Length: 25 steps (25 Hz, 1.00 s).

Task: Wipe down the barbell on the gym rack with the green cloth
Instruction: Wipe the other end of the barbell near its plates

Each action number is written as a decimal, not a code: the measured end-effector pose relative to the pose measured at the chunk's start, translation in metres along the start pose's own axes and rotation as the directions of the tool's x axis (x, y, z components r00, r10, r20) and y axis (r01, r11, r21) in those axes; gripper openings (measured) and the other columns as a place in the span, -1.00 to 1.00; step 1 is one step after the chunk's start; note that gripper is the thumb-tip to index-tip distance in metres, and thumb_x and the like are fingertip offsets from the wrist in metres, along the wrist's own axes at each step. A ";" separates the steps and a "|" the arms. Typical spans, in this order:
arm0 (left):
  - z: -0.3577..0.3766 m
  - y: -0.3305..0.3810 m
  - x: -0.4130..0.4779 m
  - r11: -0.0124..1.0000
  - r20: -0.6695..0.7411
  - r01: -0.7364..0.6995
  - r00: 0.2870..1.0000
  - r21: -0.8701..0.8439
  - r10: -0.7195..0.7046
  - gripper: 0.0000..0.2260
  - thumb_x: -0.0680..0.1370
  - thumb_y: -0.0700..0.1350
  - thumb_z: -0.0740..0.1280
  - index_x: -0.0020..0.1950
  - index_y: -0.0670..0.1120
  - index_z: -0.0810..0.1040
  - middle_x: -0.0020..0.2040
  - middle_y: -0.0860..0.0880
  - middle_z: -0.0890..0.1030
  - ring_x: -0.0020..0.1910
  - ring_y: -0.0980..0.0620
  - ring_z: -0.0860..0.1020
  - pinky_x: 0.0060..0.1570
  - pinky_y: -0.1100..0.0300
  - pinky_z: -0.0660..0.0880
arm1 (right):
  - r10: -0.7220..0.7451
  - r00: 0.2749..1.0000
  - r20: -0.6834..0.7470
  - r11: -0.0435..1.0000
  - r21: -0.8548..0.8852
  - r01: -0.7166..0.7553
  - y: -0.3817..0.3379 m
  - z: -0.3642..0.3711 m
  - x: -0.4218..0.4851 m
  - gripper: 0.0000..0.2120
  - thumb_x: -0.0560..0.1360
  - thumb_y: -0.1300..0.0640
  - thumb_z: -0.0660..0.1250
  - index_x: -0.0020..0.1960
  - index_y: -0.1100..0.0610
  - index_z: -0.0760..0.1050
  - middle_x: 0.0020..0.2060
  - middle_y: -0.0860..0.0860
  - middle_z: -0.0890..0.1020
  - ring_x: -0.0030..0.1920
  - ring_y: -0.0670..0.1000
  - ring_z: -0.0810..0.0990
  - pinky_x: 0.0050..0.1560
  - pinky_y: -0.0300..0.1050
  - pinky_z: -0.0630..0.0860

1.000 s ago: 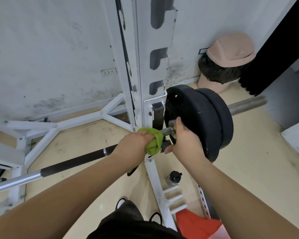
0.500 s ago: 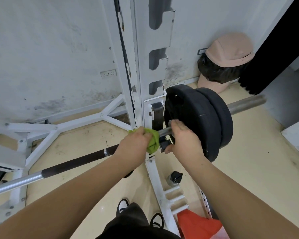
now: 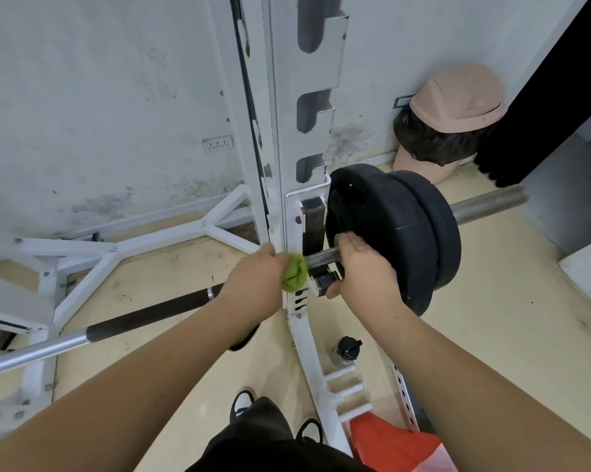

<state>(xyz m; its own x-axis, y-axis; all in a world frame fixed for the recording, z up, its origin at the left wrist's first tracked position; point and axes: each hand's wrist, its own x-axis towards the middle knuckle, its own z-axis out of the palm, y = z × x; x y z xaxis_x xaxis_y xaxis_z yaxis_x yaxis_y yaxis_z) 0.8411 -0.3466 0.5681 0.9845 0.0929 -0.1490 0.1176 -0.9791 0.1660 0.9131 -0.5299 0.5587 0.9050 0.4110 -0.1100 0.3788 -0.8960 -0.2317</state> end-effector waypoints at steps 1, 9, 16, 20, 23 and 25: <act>0.000 0.014 0.007 0.996 -0.032 -0.067 0.997 -0.060 0.065 -0.57 0.43 -0.37 0.29 0.27 -0.10 0.53 0.03 -0.09 0.45 -0.07 -0.17 0.56 -0.13 0.01 0.51 | 0.002 1.000 -0.007 1.000 0.001 -0.002 0.000 0.000 0.000 -0.03 0.24 0.02 0.67 0.54 0.16 0.30 0.55 0.05 0.33 0.51 0.01 0.36 0.28 -0.07 0.49; 0.017 0.025 0.002 0.993 0.057 -0.109 0.992 -0.038 0.111 -0.58 0.43 -0.36 0.34 0.25 -0.09 0.49 0.14 -0.09 0.43 0.00 -0.19 0.58 -0.21 -0.02 0.52 | -0.015 1.000 0.010 1.000 -0.027 0.015 0.001 0.001 0.000 0.01 0.25 -0.04 0.66 0.56 0.16 0.25 0.57 0.06 0.30 0.55 0.00 0.30 0.33 -0.09 0.46; -0.004 0.046 0.023 0.853 -0.025 -0.106 0.994 -0.511 0.108 -0.77 0.37 -0.32 0.27 -0.03 -0.13 0.57 -0.12 -0.11 0.60 -0.06 -0.19 0.60 -0.09 -0.02 0.58 | 0.013 1.000 -0.006 1.000 -0.002 -0.013 0.001 -0.002 -0.001 -0.11 0.31 0.11 0.60 0.54 0.15 0.28 0.52 0.04 0.38 0.49 0.01 0.38 0.29 -0.09 0.47; -0.009 0.055 0.021 0.947 0.123 -0.099 0.982 -0.306 0.142 -0.82 0.43 -0.25 0.33 -0.04 -0.02 0.52 -0.15 0.00 0.54 -0.10 -0.10 0.56 -0.23 0.06 0.53 | 0.049 0.999 0.009 0.999 -0.005 -0.049 -0.001 -0.006 -0.001 -0.15 0.29 0.14 0.59 0.50 0.15 0.32 0.43 0.03 0.47 0.41 0.02 0.46 0.07 -0.08 0.51; -0.004 0.049 0.011 0.967 0.142 -0.052 0.986 -0.249 0.089 -0.66 0.42 -0.32 0.26 0.05 0.07 0.51 -0.07 0.00 0.56 -0.02 -0.11 0.58 -0.15 -0.01 0.60 | 0.072 0.996 0.058 0.997 -0.004 -0.072 -0.005 -0.009 0.003 -0.08 0.14 0.07 0.69 0.40 0.14 0.36 0.31 0.01 0.52 0.28 0.03 0.54 -0.18 -0.12 0.41; -0.003 0.040 0.002 0.972 0.213 0.010 0.976 -0.233 0.041 -0.66 0.43 -0.32 0.27 0.13 0.01 0.51 -0.10 0.01 0.52 -0.01 -0.13 0.59 -0.14 0.02 0.59 | 0.061 0.996 0.068 0.998 -0.010 -0.060 -0.005 -0.007 0.005 -0.04 0.13 0.03 0.71 0.42 0.14 0.35 0.35 0.02 0.50 0.32 0.02 0.51 -0.09 -0.08 0.50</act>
<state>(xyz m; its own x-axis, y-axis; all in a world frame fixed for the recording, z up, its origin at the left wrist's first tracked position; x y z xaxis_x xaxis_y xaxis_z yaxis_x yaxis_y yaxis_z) 0.8477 -0.3848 0.5777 0.9380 0.0120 -0.3465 0.1545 -0.9091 0.3869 0.9170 -0.5247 0.5665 0.9110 0.3663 -0.1896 0.3256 -0.9208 -0.2148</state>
